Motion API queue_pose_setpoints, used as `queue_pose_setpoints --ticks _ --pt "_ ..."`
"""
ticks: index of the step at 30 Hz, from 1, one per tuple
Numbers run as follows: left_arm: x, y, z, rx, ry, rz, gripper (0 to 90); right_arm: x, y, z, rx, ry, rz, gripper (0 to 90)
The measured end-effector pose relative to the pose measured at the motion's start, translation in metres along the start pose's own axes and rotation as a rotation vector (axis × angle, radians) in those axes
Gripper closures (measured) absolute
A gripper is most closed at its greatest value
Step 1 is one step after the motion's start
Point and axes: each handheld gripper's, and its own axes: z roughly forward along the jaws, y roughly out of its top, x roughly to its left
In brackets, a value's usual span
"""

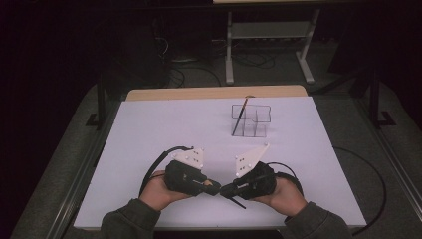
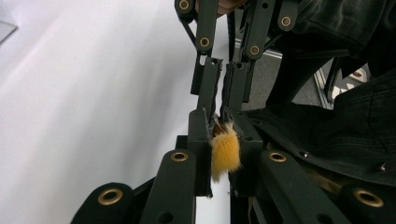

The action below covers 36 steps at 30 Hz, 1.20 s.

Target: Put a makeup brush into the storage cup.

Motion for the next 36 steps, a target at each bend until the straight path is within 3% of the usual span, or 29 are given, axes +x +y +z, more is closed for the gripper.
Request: queue_pose_setpoints --ticks 4,9,18,27,31,36 --pt "-0.0010 0.0019 0.0000 0.022 0.002 0.003 82.3 -0.0004 -0.0001 0.0001 0.000 0.008 0.000 81.1" --pt "-0.0023 0.0036 -0.0014 0.034 0.014 0.012 83.0 0.0001 0.0010 0.0006 0.037 0.008 -0.005 73.9" --pt "-0.0045 0.0081 -0.0003 0.042 0.013 0.018 83.2 0.0011 0.0060 0.0079 0.082 0.005 -0.018 80.9" --pt "-0.0058 0.0099 0.0010 0.052 0.026 0.022 82.5 0.0006 0.0053 0.0094 0.079 0.010 -0.020 82.3" --pt "-0.0044 0.0077 -0.0004 0.043 0.040 0.008 72.5 -0.0022 0.0019 0.0084 0.075 0.016 -0.002 82.5" --pt "-0.0026 0.0016 -0.0052 0.027 0.058 -0.010 68.9 -0.0050 -0.0019 0.0034 0.070 0.005 0.013 82.5"
